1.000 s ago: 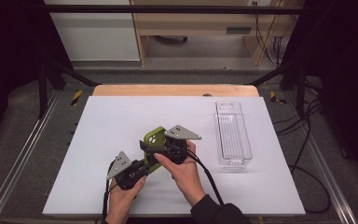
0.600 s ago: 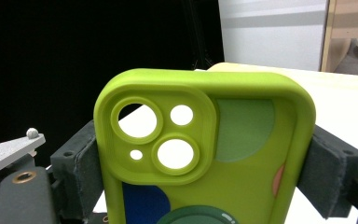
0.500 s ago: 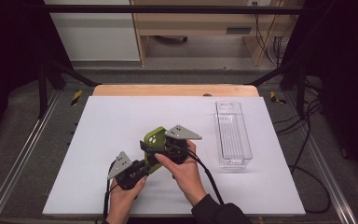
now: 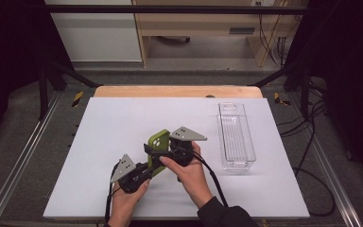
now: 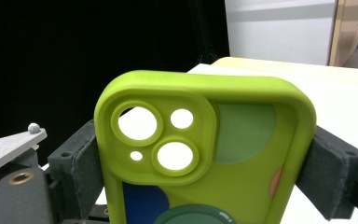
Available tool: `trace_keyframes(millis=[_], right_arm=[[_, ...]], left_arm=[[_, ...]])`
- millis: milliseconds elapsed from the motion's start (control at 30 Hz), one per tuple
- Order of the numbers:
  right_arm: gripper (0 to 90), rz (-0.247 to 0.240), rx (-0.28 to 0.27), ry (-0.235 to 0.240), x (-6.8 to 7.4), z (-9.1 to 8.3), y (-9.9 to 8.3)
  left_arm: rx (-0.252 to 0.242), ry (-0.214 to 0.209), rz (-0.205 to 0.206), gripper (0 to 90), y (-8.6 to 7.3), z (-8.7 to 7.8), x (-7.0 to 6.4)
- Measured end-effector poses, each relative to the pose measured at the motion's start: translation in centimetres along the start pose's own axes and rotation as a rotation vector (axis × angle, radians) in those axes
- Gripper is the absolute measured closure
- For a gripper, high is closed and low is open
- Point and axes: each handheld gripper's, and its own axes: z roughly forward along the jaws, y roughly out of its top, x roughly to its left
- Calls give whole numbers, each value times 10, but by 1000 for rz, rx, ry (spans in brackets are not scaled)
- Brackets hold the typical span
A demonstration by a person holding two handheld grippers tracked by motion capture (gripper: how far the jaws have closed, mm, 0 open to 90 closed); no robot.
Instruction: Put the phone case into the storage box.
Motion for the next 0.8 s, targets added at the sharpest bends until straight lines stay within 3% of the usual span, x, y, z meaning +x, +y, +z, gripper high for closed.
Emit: trace_keyframes(millis=[300,600,667,800], right_arm=[[150,2,-8,-2,-1,-4,1],[160,17,30,-13,-1,-3,4],[161,11,35,-22,0,-2,5],[161,1,32,-38,-2,-2,12]], left_arm=[[0,-2,-5,861,-1,1,1],[6,10,19,851,-2,1,1],[3,24,38,790,-1,0,1],[-17,48,54,530,1,0,2]])
